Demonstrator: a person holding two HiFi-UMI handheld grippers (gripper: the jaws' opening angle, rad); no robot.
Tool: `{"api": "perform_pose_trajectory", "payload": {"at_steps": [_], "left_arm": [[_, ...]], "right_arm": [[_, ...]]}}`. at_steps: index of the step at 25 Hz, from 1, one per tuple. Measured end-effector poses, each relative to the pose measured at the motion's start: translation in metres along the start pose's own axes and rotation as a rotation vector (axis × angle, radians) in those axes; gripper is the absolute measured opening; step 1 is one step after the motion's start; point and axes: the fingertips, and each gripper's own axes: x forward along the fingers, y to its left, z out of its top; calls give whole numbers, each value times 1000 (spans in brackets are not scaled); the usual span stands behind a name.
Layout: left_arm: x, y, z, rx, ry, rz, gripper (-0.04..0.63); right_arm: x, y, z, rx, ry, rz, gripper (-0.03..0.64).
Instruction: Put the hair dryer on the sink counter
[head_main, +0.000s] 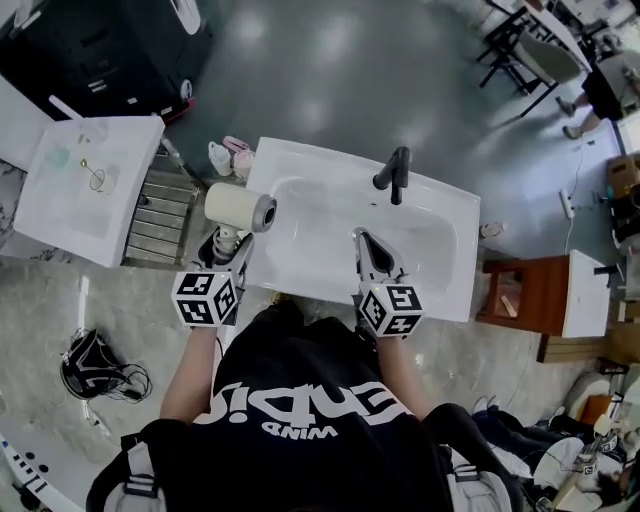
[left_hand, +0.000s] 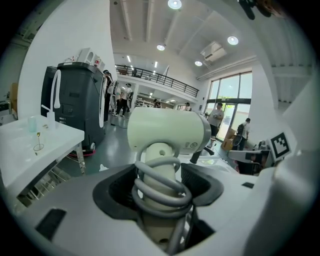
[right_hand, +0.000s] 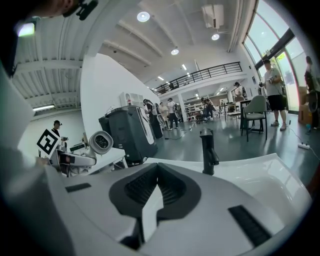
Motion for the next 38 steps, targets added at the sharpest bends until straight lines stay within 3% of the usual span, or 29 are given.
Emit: {"api": "perform_pose_trajectory", "payload": {"at_steps": [7,17,38], "left_arm": [[24,-1,11,-6,18,-28,287],[48,-10,13,-26,35,-11,288],[99,-8,9,-16,101,-21,287]], "right_arm": [[-1,-18,9,11,-7,-49,18],[8,-31,23,9,-19,-22,18],[18,-51,27,3,-26,-53,18]]}}
